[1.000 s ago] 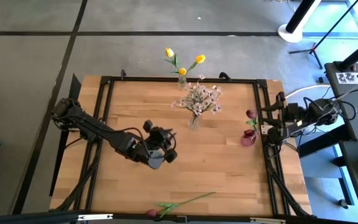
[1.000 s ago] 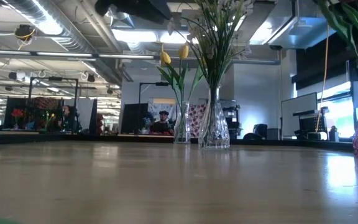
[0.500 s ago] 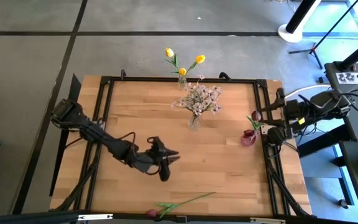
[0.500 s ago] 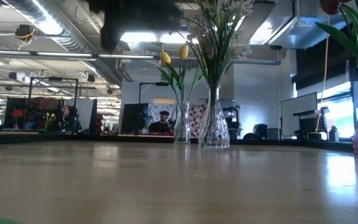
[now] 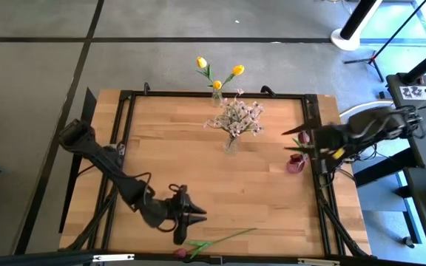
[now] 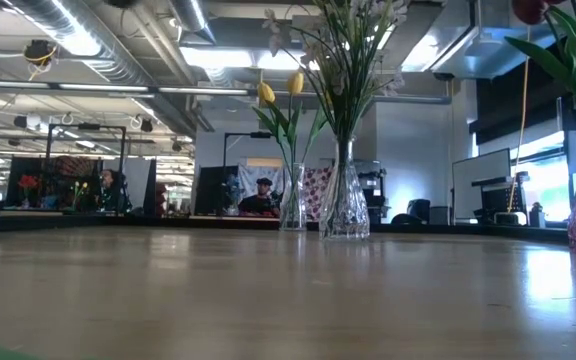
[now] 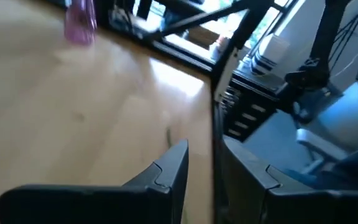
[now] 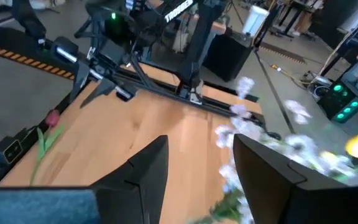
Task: Sort flowers into vase by color
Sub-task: Put the red flower into the pink vase
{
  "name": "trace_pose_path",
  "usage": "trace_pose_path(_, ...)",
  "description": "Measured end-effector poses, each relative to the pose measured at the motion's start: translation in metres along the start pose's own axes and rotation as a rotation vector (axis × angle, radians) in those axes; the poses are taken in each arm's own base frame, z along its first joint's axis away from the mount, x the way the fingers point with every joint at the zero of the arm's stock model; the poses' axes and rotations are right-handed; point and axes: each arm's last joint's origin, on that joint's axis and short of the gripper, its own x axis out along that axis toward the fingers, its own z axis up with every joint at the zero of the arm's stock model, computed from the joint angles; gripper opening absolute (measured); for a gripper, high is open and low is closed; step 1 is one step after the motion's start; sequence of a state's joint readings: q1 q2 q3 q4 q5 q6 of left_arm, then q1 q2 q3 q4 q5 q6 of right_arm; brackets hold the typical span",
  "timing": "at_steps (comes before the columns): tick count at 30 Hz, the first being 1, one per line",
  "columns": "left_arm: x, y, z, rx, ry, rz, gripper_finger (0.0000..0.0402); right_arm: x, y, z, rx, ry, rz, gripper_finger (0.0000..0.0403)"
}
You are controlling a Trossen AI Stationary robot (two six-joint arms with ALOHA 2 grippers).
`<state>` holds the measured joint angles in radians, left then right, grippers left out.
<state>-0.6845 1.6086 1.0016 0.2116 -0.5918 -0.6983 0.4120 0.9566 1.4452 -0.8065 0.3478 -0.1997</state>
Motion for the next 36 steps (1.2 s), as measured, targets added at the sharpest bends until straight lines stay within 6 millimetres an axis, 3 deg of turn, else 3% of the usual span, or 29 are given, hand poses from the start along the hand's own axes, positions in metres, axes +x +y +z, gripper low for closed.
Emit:
trace_pose_path(7, -0.029, -0.027, -0.035, -0.164, 0.094, -0.051, 0.009, 0.06, 0.027, 0.017, 0.005, -0.047, 0.103, 0.0182)
trace_pose_path(16, -0.057, -0.041, -0.062, -0.252, 0.173, -0.037, 0.009, 0.1, 0.094, 0.028, -0.035, -0.09, 0.189, 0.0182)
trace_pose_path(21, -0.063, -0.043, -0.067, -0.244, 0.211, -0.055, 0.009, 0.103, 0.137, 0.026, -0.004, -0.075, 0.249, 0.0182)
trace_pose_path(25, -0.06, -0.045, -0.073, -0.312, 0.226, -0.055, 0.009, 0.09, 0.172, 0.019, 0.091, -0.005, 0.348, 0.0182)
trace_pose_path(29, -0.047, -0.053, -0.103, -0.256, 0.272, -0.028, 0.0089, 0.072, 0.205, 0.01, 0.141, 0.059, 0.364, 0.0182)
trace_pose_path(36, -0.022, -0.053, -0.141, -0.153, 0.354, 0.015, 0.0088, 0.061, 0.213, 0.007, 0.17, 0.047, 0.226, 0.0182)
